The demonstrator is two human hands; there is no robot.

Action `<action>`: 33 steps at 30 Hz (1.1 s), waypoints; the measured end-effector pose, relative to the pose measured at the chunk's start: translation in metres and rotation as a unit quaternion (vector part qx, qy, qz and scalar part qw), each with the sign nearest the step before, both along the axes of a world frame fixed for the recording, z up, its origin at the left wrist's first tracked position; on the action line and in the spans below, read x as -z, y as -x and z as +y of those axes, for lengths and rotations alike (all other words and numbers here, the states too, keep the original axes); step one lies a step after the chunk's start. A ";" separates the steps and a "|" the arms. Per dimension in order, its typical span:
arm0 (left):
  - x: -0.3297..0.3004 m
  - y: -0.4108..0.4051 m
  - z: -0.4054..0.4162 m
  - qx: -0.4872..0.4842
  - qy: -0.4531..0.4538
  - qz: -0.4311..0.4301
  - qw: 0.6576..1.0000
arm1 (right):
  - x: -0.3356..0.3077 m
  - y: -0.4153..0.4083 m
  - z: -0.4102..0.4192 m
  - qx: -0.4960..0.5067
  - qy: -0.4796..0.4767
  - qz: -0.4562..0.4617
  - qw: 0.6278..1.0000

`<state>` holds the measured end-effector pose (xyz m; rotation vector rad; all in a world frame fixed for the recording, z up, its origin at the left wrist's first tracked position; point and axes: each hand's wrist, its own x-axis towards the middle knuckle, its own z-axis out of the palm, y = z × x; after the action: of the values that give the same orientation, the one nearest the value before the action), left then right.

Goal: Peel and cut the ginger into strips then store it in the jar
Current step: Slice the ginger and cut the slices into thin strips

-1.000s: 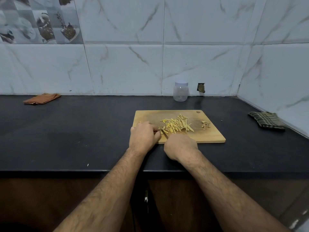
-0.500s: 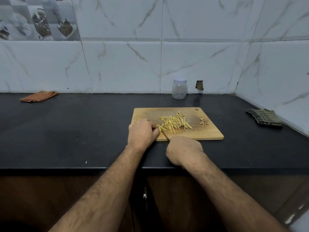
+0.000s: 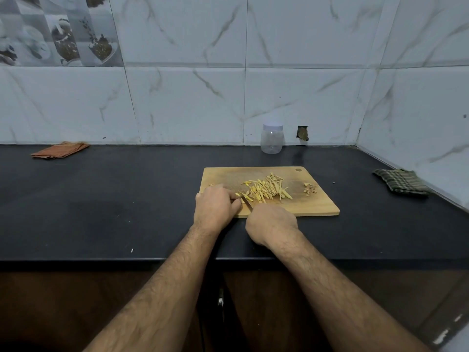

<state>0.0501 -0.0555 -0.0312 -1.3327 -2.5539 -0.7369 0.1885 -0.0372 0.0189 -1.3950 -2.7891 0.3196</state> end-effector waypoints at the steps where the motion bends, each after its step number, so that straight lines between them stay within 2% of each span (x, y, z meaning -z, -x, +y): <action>1: 0.000 0.000 0.000 0.000 0.000 0.000 1.000 | 0.000 0.001 0.000 0.000 0.000 0.000 1.000; 16: -0.004 -0.004 -0.003 -0.007 -0.012 -0.017 1.000 | -0.002 0.010 0.000 -0.009 0.005 -0.031 0.999; 25: -0.006 -0.008 -0.002 -0.012 -0.011 -0.011 1.000 | 0.005 -0.013 -0.006 0.003 0.022 -0.036 0.999; 33: -0.005 -0.006 -0.003 -0.008 -0.010 -0.014 1.000 | 0.001 -0.002 0.001 0.012 -0.007 -0.018 1.000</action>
<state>0.0563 -0.0580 -0.0262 -1.3030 -2.5684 -0.7825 0.1902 -0.0359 0.0178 -1.4453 -2.7932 0.2767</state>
